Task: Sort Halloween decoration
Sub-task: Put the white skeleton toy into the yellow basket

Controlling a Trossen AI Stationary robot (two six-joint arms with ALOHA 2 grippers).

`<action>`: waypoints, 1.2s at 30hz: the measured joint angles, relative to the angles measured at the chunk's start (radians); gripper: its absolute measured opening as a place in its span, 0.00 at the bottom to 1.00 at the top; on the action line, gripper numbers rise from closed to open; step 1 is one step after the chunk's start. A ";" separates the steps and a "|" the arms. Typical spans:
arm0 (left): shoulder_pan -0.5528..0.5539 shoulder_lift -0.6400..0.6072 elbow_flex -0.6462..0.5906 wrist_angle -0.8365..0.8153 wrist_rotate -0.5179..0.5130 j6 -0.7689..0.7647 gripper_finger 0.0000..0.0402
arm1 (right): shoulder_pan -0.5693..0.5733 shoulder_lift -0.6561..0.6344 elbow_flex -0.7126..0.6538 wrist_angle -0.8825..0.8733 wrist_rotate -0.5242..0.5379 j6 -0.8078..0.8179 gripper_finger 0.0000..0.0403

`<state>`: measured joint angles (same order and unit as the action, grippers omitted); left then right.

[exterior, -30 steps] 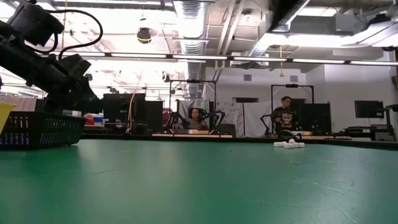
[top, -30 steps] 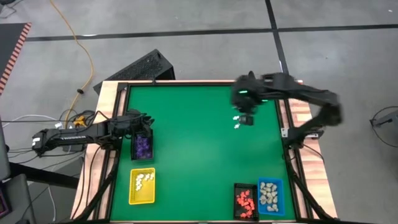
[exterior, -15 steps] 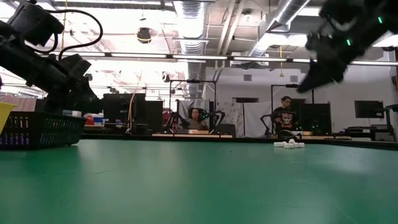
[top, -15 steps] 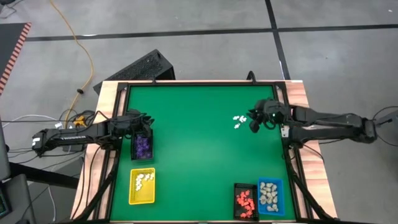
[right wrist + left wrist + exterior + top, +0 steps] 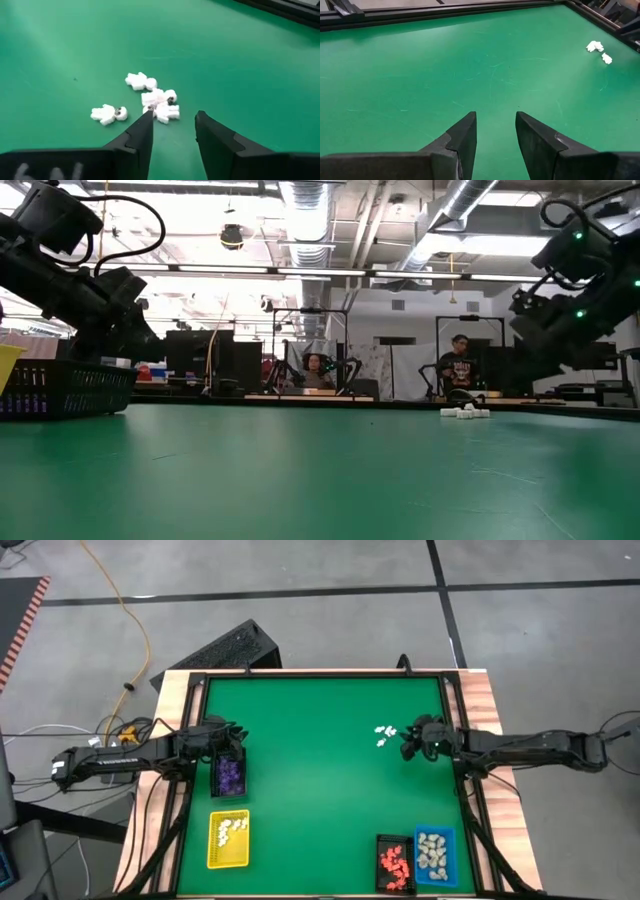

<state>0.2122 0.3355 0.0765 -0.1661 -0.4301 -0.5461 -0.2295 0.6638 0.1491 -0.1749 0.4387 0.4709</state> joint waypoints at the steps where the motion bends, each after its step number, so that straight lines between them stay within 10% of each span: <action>1: 0.000 0.000 0.000 0.000 0.000 0.000 0.31 | 0.000 0.006 -0.004 0.009 0.005 -0.002 0.42; 12: 0.000 0.000 0.000 0.000 -0.003 0.001 0.31 | 0.000 0.136 -0.099 0.296 0.045 -0.021 0.70; 36: 0.000 0.000 0.000 0.000 -0.019 0.003 0.31 | 0.000 0.749 -0.115 0.901 0.113 -0.025 0.71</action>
<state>0.2119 0.3359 0.0765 -0.1661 -0.4492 -0.5426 -0.2298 1.4133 0.0342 0.7262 0.5519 0.4458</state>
